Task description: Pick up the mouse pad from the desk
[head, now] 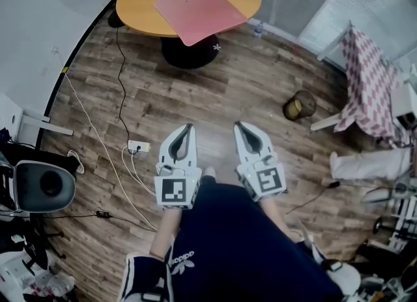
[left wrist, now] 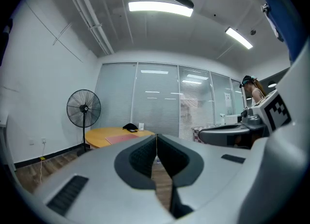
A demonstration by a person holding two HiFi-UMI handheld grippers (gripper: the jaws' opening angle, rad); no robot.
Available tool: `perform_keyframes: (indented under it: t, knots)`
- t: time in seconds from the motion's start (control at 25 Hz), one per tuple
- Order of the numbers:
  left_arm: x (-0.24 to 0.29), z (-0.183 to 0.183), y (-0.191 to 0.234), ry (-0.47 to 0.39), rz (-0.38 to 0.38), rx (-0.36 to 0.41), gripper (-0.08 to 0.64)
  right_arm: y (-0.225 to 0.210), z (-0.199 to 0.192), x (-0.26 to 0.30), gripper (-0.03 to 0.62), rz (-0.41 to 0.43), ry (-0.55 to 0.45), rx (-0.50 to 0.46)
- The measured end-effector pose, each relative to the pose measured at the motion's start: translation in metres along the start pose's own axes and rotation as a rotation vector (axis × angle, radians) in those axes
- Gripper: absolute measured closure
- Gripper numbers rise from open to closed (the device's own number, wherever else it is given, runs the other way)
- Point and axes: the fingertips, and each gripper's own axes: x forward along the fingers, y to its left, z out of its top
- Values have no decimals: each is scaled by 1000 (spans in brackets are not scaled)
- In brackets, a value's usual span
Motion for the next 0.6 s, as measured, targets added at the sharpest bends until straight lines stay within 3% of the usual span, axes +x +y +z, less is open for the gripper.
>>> perform_keyframes:
  t: [0.28, 0.6]
  knots:
    - [1, 4, -5, -17, -37, -5, 553, 0, 6, -3, 588, 10, -42, 21]
    - [28, 0, 9, -1, -54, -23, 552, -13, -1, 19, 588, -18, -20, 26]
